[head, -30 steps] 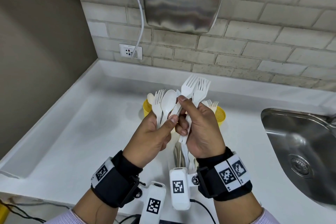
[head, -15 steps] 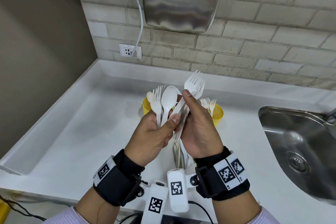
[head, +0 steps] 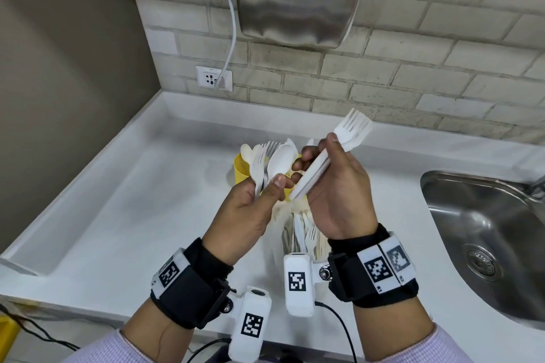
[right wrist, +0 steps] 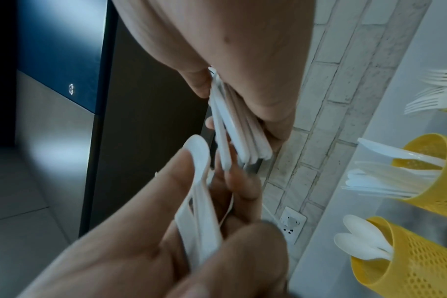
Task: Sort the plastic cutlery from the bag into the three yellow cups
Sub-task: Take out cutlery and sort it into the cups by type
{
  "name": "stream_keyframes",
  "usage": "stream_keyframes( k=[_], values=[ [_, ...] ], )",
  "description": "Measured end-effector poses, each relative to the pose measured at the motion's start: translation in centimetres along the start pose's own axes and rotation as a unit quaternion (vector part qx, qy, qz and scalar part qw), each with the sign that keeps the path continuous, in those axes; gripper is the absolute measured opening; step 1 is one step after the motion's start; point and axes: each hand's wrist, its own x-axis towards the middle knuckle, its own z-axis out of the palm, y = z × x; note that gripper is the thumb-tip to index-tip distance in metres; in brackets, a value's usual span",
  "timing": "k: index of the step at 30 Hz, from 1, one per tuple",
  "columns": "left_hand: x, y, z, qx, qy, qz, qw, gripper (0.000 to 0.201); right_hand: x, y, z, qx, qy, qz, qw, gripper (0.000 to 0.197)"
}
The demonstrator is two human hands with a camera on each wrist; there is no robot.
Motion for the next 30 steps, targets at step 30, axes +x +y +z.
stream_keyframes(
  k=[30],
  values=[
    [0.6, 0.3, -1.5, -0.144, -0.108, -0.125, 0.976, 0.039, 0.9, 0.2, 0.6, -0.123, -0.044, -0.031, 0.991, 0.025]
  ],
)
